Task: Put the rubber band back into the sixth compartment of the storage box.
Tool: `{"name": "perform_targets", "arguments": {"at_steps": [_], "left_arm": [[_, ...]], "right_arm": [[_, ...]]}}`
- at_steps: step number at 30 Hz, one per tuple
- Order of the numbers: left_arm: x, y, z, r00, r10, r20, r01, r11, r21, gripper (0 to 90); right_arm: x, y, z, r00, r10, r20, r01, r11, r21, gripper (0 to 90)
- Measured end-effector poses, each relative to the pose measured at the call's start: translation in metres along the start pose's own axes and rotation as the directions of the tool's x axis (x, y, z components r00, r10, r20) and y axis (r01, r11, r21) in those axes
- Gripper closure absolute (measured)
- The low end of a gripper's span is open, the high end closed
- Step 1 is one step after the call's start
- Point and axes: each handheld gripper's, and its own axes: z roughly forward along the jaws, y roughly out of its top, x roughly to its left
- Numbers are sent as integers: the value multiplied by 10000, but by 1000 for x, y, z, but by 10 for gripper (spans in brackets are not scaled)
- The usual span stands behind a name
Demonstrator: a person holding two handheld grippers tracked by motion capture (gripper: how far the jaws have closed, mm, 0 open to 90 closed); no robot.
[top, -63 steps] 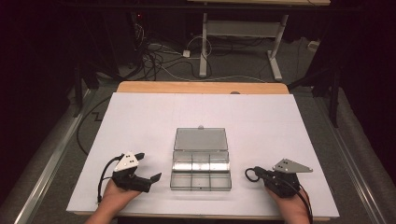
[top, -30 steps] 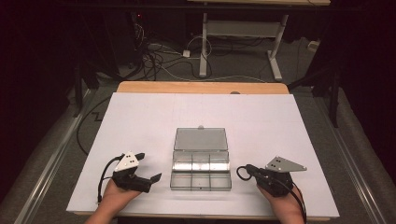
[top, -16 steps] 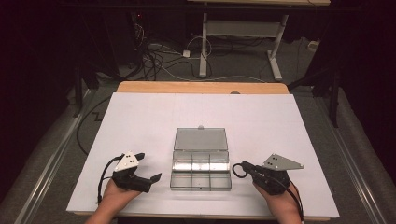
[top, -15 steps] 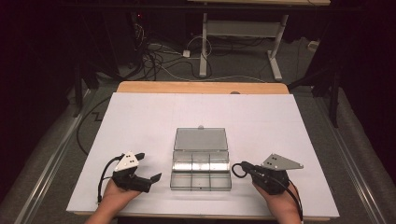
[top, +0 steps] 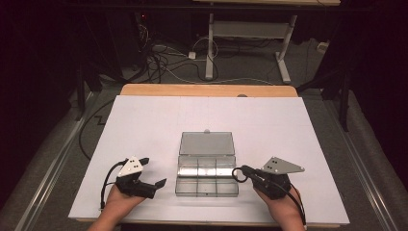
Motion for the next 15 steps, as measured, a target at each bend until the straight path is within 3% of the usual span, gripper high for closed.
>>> {"name": "perform_targets", "arguments": {"at_steps": [15], "left_arm": [[0, 0, 0, 10000, 7, 4, -7, 10000, -19, 0]], "right_arm": [[12, 9, 12, 9991, -230, -353, 228, 9997, -70, 894]]}}
